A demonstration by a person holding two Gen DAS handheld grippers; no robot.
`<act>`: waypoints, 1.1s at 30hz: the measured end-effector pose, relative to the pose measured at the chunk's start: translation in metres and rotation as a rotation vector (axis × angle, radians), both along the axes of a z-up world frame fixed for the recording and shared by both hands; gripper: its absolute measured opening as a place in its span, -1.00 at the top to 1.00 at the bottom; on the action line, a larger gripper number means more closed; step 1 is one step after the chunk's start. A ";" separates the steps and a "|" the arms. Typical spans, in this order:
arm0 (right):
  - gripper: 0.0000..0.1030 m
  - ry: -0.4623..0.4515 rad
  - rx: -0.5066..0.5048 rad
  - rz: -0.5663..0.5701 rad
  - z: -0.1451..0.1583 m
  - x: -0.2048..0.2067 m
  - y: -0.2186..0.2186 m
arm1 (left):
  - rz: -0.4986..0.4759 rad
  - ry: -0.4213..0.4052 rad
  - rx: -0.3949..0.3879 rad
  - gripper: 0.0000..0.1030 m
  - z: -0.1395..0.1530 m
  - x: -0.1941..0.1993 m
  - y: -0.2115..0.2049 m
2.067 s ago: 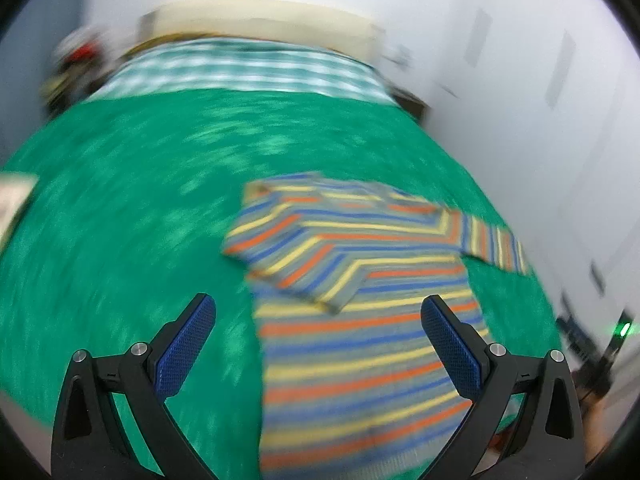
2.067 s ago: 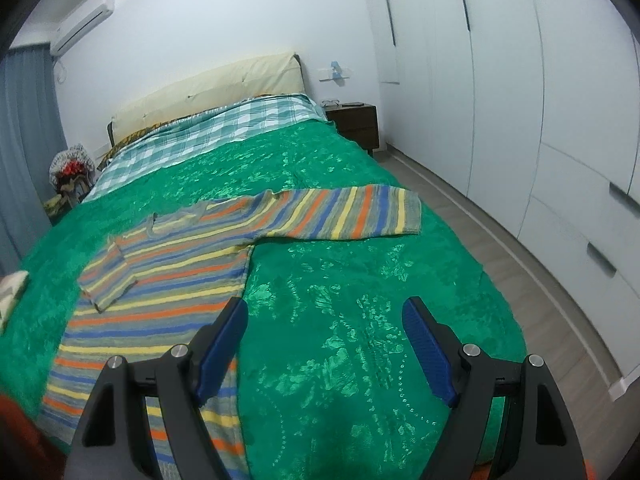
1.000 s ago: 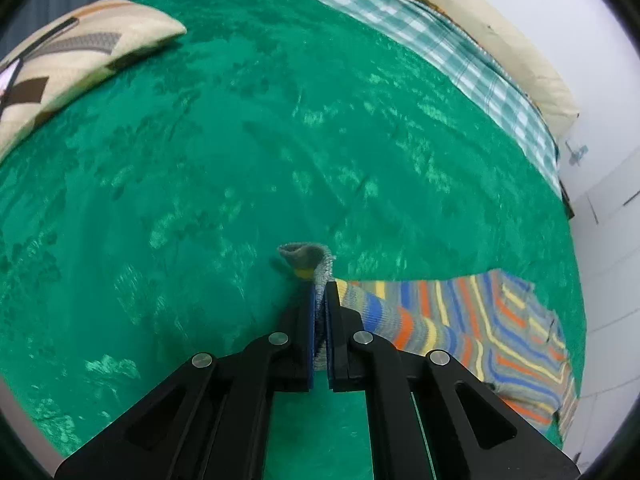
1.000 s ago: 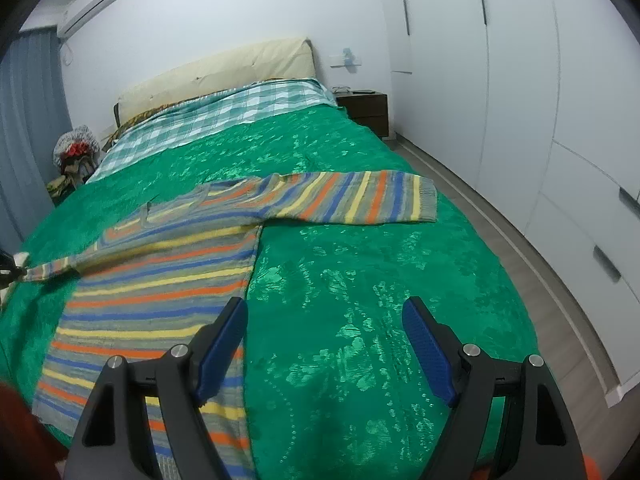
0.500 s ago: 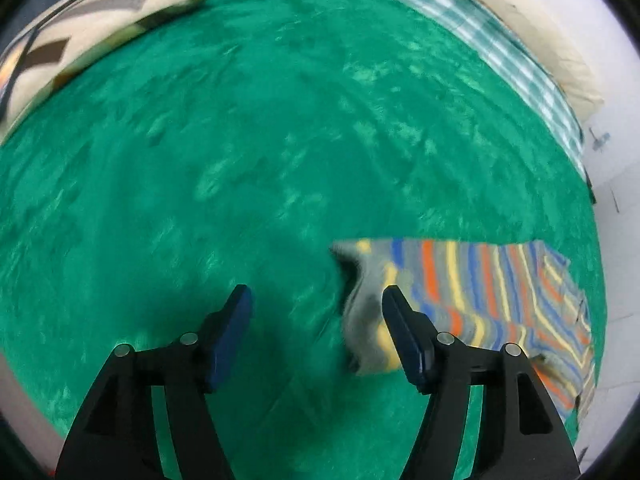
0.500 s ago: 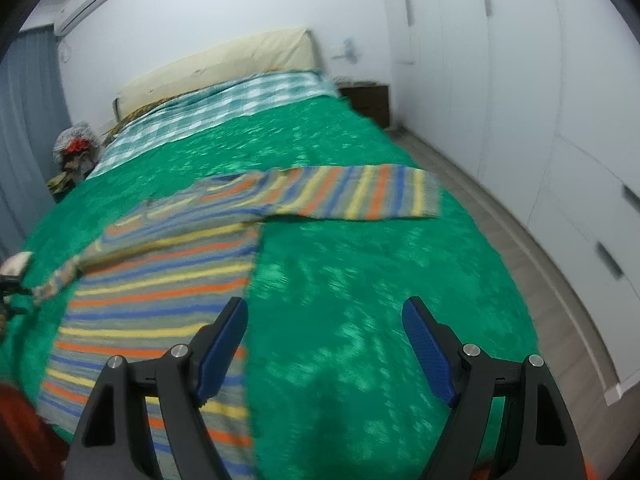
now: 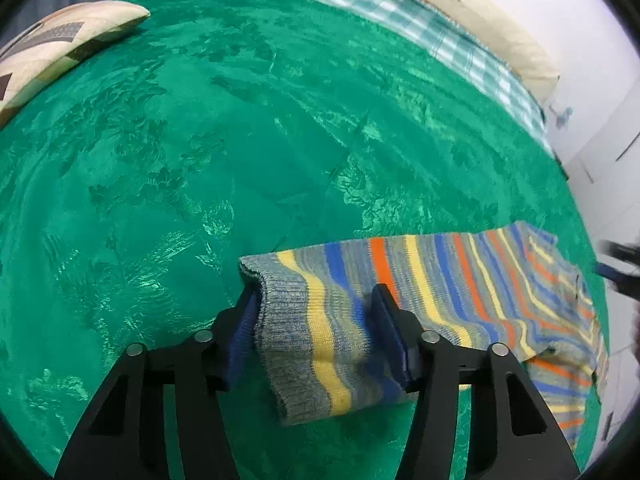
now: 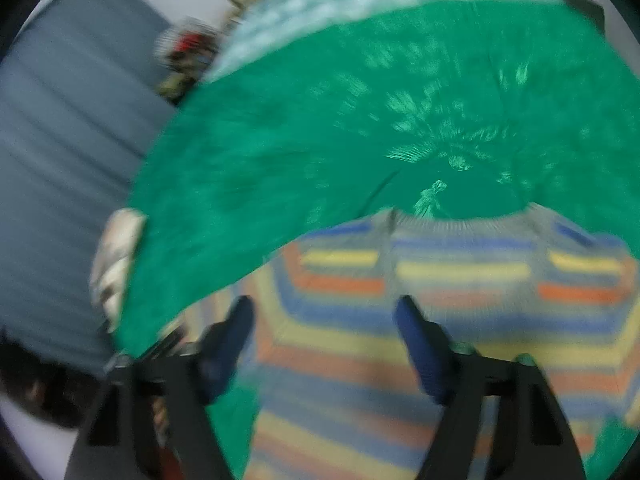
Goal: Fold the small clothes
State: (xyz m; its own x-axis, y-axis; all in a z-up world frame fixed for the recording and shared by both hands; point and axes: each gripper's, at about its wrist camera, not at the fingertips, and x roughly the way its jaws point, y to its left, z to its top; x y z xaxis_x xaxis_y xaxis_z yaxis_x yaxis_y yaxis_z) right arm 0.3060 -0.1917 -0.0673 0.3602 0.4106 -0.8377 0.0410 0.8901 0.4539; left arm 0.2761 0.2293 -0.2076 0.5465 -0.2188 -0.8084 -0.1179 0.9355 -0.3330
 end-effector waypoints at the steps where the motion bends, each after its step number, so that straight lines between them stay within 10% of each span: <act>1: -0.15 0.037 -0.008 -0.018 -0.021 0.022 -0.001 | -0.005 -0.012 -0.005 -0.04 0.000 0.000 0.001; 6: 0.01 0.080 0.012 -0.074 -0.077 0.078 0.002 | -0.025 -0.034 -0.039 0.36 -0.001 0.005 0.006; 8: 0.97 0.088 0.054 -0.041 -0.082 0.089 0.005 | -0.032 -0.038 -0.059 0.96 0.000 0.012 0.006; 13: 0.97 -0.143 -0.071 -0.064 -0.039 0.090 -0.004 | 0.017 -0.122 0.013 0.96 0.008 0.031 0.002; 18: 0.93 -0.094 -0.089 -0.053 -0.057 0.087 -0.006 | 0.004 -0.100 0.065 0.96 -0.001 0.032 -0.006; 23: 0.19 -0.039 -0.079 -0.032 -0.050 0.087 -0.015 | 0.014 -0.091 0.050 0.96 -0.006 0.035 -0.003; 28: 0.29 0.106 -0.140 0.030 -0.072 0.097 0.007 | 0.005 -0.094 0.057 0.96 -0.006 0.036 -0.004; 29: 0.98 0.110 -0.139 0.041 -0.076 0.099 0.011 | 0.006 -0.098 0.058 0.96 -0.005 0.036 -0.004; 33: 0.95 -0.070 -0.256 0.013 -0.062 0.098 0.023 | 0.030 -0.161 0.104 0.97 0.004 0.036 -0.004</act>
